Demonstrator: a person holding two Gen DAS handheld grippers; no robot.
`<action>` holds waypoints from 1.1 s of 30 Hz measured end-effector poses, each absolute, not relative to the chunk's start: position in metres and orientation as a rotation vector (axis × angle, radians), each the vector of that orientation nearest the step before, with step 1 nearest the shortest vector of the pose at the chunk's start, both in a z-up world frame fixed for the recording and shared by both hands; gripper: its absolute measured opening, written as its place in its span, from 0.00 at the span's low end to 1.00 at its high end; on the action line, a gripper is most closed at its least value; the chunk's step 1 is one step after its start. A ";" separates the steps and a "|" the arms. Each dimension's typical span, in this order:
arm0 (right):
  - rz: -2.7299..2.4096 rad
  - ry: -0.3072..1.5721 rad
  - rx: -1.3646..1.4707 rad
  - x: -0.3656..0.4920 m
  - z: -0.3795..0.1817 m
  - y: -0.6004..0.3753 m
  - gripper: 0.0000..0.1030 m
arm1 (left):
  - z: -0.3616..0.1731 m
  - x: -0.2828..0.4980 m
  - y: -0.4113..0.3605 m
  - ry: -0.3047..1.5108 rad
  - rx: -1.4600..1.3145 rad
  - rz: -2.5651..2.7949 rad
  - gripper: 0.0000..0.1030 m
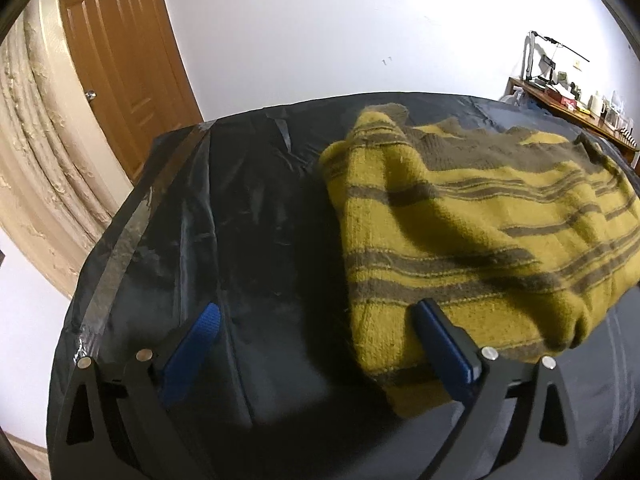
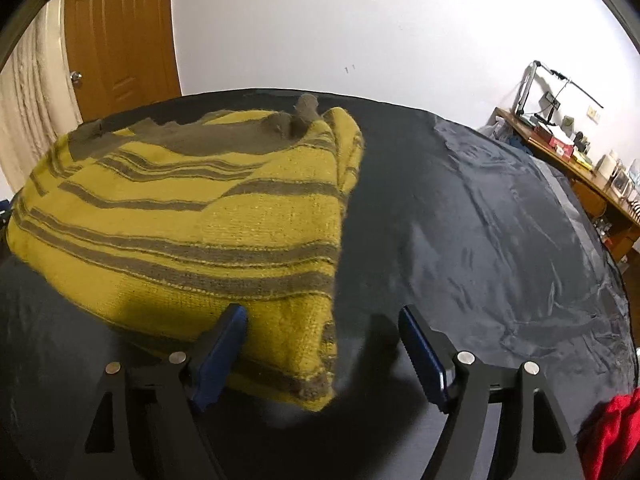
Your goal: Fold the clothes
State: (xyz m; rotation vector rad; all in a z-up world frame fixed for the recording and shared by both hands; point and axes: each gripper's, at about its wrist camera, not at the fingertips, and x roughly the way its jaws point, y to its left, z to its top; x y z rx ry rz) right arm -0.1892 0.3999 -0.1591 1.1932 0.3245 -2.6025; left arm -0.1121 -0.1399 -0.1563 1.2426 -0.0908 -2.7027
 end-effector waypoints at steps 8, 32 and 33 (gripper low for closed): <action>-2.641 0.408 1.179 -0.187 -0.148 0.394 0.80 | -0.146 -0.112 -0.142 -0.086 1.232 -2.688 0.97; -2.431 0.287 1.250 -0.298 -0.154 0.309 0.83 | -0.159 -0.183 -0.130 0.006 1.410 -2.839 1.00; -2.435 0.277 1.241 -0.300 -0.155 0.313 0.84 | -0.160 -0.182 -0.132 0.017 1.411 -2.843 1.00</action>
